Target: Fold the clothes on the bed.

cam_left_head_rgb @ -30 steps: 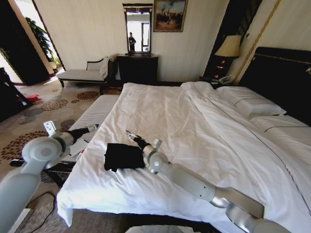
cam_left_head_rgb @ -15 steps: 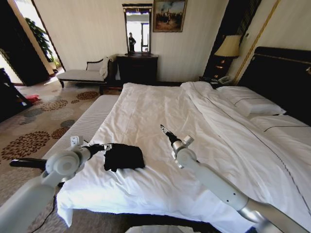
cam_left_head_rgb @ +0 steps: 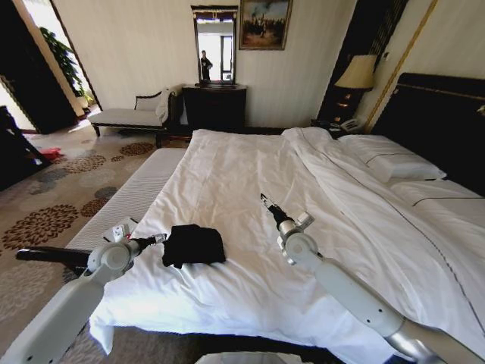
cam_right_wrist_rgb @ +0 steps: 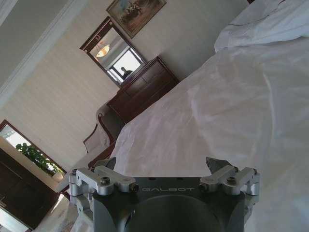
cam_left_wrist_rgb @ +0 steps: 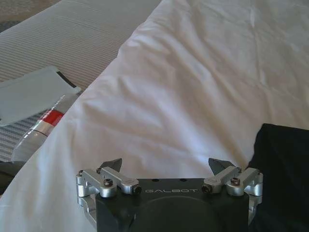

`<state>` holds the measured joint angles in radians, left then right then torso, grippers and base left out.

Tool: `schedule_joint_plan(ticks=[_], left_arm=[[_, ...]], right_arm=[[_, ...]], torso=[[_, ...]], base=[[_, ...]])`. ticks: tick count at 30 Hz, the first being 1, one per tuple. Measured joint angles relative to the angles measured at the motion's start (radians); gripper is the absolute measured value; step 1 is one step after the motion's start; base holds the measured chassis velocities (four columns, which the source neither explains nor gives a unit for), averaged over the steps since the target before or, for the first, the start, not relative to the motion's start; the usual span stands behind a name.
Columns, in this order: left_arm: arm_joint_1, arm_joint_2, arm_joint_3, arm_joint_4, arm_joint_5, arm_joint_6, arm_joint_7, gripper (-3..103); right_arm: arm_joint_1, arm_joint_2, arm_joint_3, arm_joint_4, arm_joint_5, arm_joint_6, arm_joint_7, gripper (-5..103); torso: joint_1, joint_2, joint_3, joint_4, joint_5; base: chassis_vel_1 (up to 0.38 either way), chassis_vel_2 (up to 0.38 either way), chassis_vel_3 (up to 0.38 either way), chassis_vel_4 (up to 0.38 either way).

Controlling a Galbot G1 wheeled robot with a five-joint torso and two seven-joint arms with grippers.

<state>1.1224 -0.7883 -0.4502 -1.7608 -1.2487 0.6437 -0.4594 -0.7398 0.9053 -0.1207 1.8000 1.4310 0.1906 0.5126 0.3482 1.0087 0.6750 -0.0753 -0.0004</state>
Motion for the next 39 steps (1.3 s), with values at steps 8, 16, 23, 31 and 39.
schedule_joint_plan(ticks=[8,16,23,31,39], left_arm=[[0.017,0.042,-0.171,-0.120,-0.054,-0.041,0.006,100],[0.173,0.045,-0.448,-0.349,0.106,-0.258,0.055,100],[0.407,-0.127,-0.564,-0.532,0.433,-0.355,0.110,100],[0.497,-0.322,-0.564,-0.652,0.573,-0.327,0.134,100],[0.543,-0.387,-0.482,-0.656,0.701,-0.372,0.176,100]], right_arm=[[-0.006,-0.045,0.067,0.025,-0.014,-0.001,-0.030,100],[-0.153,-0.168,0.281,0.125,-0.178,0.038,-0.150,100],[-0.420,-0.209,0.578,0.263,-0.380,0.077,-0.204,100],[-0.950,0.012,1.035,0.499,-0.646,0.071,-0.333,100],[-1.071,0.306,1.066,0.552,-0.902,0.101,-0.428,100]], torso=[[0.000,0.000,0.000,0.0003,0.0009],[0.000,0.000,0.000,0.0001,0.0011],[0.000,0.000,0.000,0.0009,0.0000],[0.000,0.000,0.000,0.0001,0.0008],[0.000,0.000,0.000,-0.0002,0.0005]], base=[[0.000,0.000,0.000,0.000],[0.000,0.000,0.000,0.000],[0.000,0.000,0.000,0.000],[0.000,0.000,0.000,0.000],[0.000,0.000,0.000,0.000]])
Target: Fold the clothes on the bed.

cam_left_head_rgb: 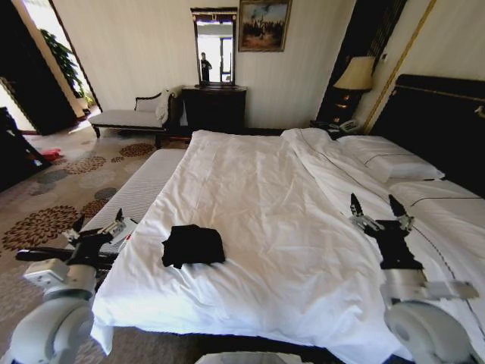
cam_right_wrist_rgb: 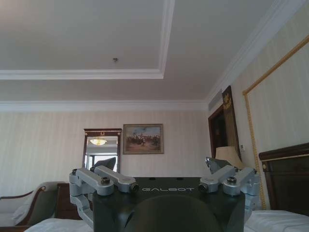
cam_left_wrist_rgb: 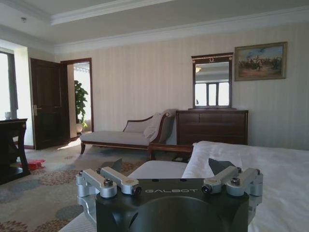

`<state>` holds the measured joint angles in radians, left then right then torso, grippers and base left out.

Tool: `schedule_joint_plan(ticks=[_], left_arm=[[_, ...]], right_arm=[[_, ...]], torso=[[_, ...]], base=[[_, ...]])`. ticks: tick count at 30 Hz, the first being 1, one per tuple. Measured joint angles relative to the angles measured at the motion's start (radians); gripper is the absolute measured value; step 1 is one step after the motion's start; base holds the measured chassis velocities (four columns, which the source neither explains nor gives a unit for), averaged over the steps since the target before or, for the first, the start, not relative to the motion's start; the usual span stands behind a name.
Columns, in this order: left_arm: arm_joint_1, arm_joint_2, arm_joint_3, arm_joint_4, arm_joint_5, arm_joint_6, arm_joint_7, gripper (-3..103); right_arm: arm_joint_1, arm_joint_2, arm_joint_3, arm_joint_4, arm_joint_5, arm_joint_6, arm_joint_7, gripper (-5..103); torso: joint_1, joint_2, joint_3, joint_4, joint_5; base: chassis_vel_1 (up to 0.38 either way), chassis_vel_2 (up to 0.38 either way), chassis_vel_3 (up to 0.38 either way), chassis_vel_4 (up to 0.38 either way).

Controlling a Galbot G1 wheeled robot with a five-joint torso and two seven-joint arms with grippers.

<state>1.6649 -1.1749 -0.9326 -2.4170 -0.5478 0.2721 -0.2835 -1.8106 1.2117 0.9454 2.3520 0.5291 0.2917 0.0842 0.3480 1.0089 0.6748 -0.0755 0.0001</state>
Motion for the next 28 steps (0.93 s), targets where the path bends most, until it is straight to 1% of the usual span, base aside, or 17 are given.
schedule_joint_plan(ticks=[1,2,4,9,15,28], left_arm=[[0.001,-0.005,0.002,-0.002,0.004,-0.002,0.004,100],[0.006,-0.016,0.006,-0.012,0.008,-0.006,0.015,100],[0.015,-0.020,0.007,-0.021,0.006,-0.010,0.026,100],[0.027,-0.027,0.004,-0.041,-0.008,-0.027,0.056,100],[0.026,-0.047,0.000,-0.039,-0.006,-0.035,0.056,100],[0.024,-0.048,0.001,-0.035,-0.007,-0.035,0.054,100]], right_arm=[[-0.001,0.024,-0.001,-0.001,-0.015,0.002,-0.007,100],[-0.003,0.073,-0.008,-0.001,-0.040,0.003,-0.015,100],[-0.006,0.094,-0.018,-0.001,-0.045,0.002,-0.012,100],[-0.010,0.103,-0.018,-0.006,-0.043,0.002,0.001,100],[-0.010,0.098,-0.039,0.008,-0.059,-0.024,0.042,100],[-0.007,0.094,-0.043,0.008,-0.057,-0.028,0.046,100]], torso=[[0.000,0.000,0.000,0.0000,0.0000],[0.000,0.000,0.000,0.0000,-0.0001],[0.000,0.000,0.000,0.0003,-0.0001],[0.000,0.000,0.000,0.0003,-0.0001],[0.000,0.000,0.000,0.0004,-0.0003],[0.000,0.000,0.000,0.0002,-0.0002]], base=[[0.000,0.000,0.000,0.000],[0.000,0.000,0.000,0.000],[0.000,0.000,0.000,0.000],[0.000,0.000,0.000,0.000],[0.000,0.000,0.000,0.000],[0.000,0.000,0.000,0.000]])
